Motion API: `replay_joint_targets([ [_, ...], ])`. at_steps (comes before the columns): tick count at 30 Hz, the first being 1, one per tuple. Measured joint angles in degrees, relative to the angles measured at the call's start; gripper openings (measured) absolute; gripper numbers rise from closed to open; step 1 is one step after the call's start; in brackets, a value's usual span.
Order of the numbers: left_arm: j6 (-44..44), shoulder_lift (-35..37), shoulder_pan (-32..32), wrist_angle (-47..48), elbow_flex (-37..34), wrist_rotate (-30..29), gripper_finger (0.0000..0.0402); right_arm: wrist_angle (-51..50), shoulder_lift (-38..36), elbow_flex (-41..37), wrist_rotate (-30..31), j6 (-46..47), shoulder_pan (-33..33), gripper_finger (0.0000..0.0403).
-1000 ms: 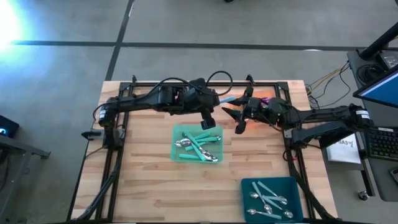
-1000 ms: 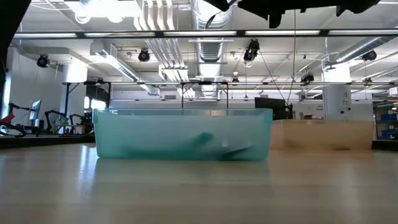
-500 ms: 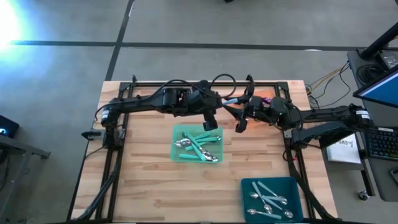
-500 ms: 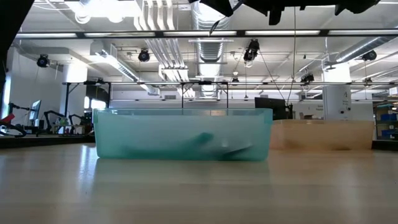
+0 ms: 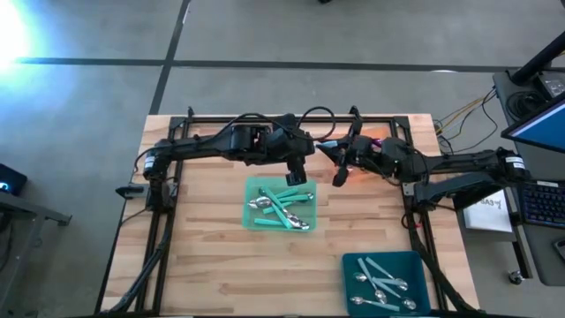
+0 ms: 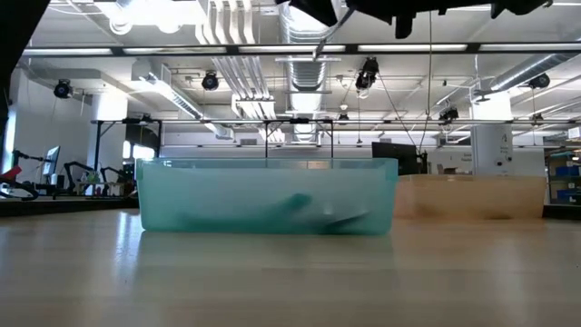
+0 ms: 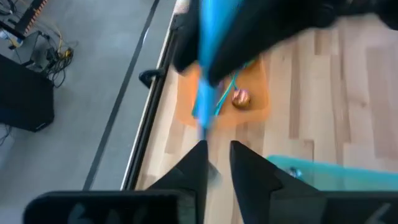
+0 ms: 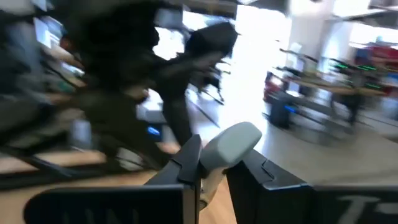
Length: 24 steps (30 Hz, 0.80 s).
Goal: Sort silverware by color (type)
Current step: Put the blue spoon into the blue bin
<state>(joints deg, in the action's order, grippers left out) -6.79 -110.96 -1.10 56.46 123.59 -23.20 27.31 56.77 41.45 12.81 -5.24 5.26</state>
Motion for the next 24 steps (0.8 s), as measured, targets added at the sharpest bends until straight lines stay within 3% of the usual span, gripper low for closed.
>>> replay_joint_targets([
  [4, 0.64, 0.0, -0.02, 4.89, 0.0, -0.34, 0.0075, -8.49, 0.02, 2.4, 8.19, -1.43, 0.05, 0.0038],
  [8, 1.92, 0.0, -0.02, 9.7, 0.0, -0.46, 0.0091, -22.92, -0.07, 6.03, 7.68, 3.22, 0.0, 0.0038],
  [10, 1.96, 0.0, -0.1, 11.82, 0.0, -0.48, 0.0094, -31.81, -0.03, 8.2, 4.27, 8.56, 0.0, 0.0038],
  [13, 1.9, 0.0, -0.51, 14.08, 0.0, -0.44, 0.0095, -42.28, 0.0, 10.48, -5.99, 17.36, -0.04, 0.0038],
  [18, 1.42, 0.0, -2.35, 16.32, 0.0, -0.44, 0.0095, -51.73, 0.0, 12.07, -22.49, 30.74, -2.67, 0.0038],
  [24, 1.33, 0.0, -5.58, 18.27, 0.0, -0.44, 0.0095, -59.05, 0.02, 12.02, -28.39, 43.51, -12.35, 0.0038],
])
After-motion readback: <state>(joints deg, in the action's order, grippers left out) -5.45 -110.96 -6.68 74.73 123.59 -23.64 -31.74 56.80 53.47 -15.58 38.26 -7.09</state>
